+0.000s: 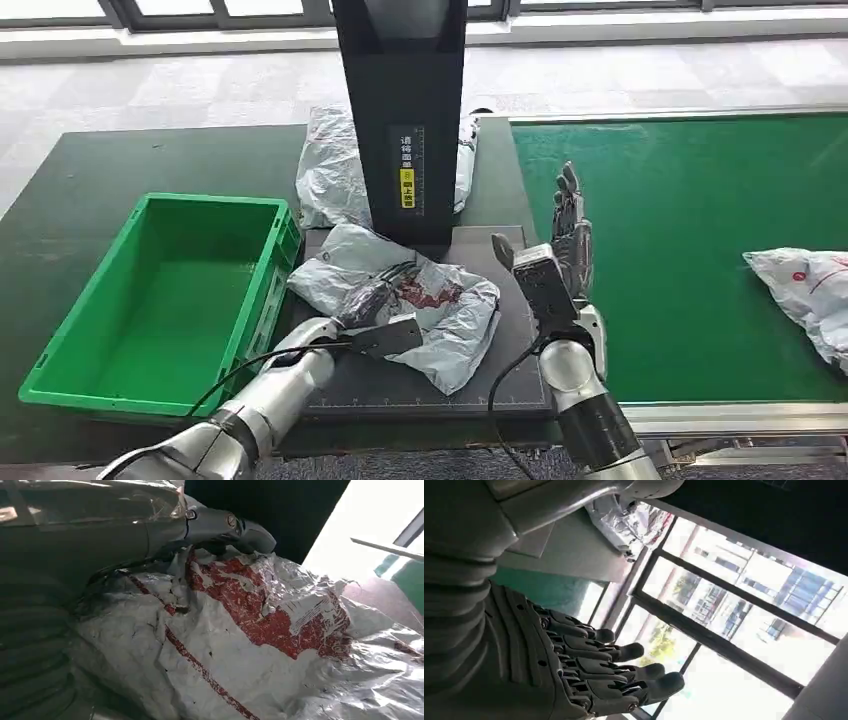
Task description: Moved the parcel from conveyor to table for the left to box.
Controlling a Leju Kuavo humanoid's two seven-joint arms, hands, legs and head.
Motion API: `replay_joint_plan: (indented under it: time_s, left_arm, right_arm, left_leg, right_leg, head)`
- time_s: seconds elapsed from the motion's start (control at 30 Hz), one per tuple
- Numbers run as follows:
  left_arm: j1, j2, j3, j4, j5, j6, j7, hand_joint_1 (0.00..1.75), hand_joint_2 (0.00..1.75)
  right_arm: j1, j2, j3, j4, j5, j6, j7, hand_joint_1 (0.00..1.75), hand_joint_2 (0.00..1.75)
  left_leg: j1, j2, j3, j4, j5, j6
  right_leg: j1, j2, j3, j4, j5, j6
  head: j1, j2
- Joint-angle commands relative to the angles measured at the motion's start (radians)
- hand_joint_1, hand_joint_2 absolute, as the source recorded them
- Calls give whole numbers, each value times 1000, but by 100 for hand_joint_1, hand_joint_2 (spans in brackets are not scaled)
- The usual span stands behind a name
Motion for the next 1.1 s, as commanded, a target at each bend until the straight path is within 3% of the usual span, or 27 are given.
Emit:
replay_joint_plan:
  time_s: [0.03,0.07,0.2,0.3,0.43,0.47,0.5,0.63,0.67,0.73,0.8,1.03,1.07,1.1]
  left_arm:
    - [-115,63,-194,186,-86,-361,-27,68,175]
    - [-128,68,-211,186,-99,-377,-43,175,175]
    - [-185,58,-214,176,-96,-398,-72,175,175]
    - [-222,54,-202,148,-86,-323,-71,175,175]
    - [-221,72,-86,35,3,23,-44,175,175]
    - [-227,78,-88,24,9,9,-41,175,175]
    - [-210,85,-45,-40,17,215,-5,175,175]
    - [-191,111,-47,-113,22,216,14,175,175]
    - [-170,117,-23,-163,4,387,29,175,175]
    - [-144,176,-5,-281,-138,579,117,175,175]
    - [-127,203,18,-342,-169,568,132,175,175]
    - [-123,199,17,-344,-171,568,134,175,175]
    - [-111,204,32,-386,-240,579,168,175,175]
    - [-59,191,135,-510,-364,579,196,175,175]
  right_arm:
    - [6,14,-82,-11,-11,45,0,0,175]
    - [18,10,-86,-24,-11,51,4,0,175]
    - [46,-11,-95,-39,-16,68,17,0,175]
    - [79,-38,-91,-45,-47,72,1,0,175]
    - [84,-148,-2,32,-156,37,-47,0,175]
    - [82,-159,13,44,-176,25,-58,0,175]
    - [81,-170,34,50,-197,18,-55,0,175]
    - [84,-177,67,41,-217,-2,-50,0,175]
    - [80,-183,88,42,-226,0,-42,0,175]
    - [66,-178,130,61,-242,-7,-38,0,175]
    - [62,-173,142,70,-251,-16,-38,0,175]
    - [62,-175,143,71,-252,-17,-38,0,175]
    - [60,-179,147,71,-255,-17,-39,0,175]
    - [55,-183,159,78,-264,-14,-38,0,175]
  left_leg:
    - [1,-3,2,-1,1,0]
    - [1,-3,3,-2,1,1]
    - [0,-5,5,-1,1,1]
    - [1,-5,5,0,1,1]
    - [1,-6,5,-1,2,2]
    - [1,-6,5,-1,2,2]
    - [1,-5,4,0,2,2]
    - [1,-4,4,0,1,2]
    - [1,-3,4,0,1,1]
    - [0,-3,4,-1,1,1]
    - [1,1,3,0,1,1]
    - [1,-3,2,0,2,2]
    - [1,-3,1,0,2,2]
    - [1,-2,2,0,1,2]
  right_leg:
    - [0,0,2,-1,0,-1]
    - [1,1,3,-2,1,-1]
    - [0,-3,7,-1,0,0]
    - [0,-4,7,-1,0,0]
    - [0,-4,7,-1,0,0]
    - [1,-3,7,-2,1,0]
    - [1,-3,6,-1,0,0]
    - [1,0,5,-1,1,-1]
    - [1,0,5,-1,1,-1]
    - [0,-1,6,-1,0,-1]
    - [1,4,3,-1,1,-1]
    - [1,-1,3,-1,0,-1]
    - [1,-2,3,0,0,-1]
    - [1,0,3,-1,1,-1]
  head:
    - [0,0]
    - [0,0]
    - [0,0]
    - [0,0]
    - [0,0]
    - [0,0]
    - [0,0]
    - [0,0]
    - [0,0]
    - [0,0]
    - [0,0]
    - [0,0]
    - [0,0]
    - [0,0]
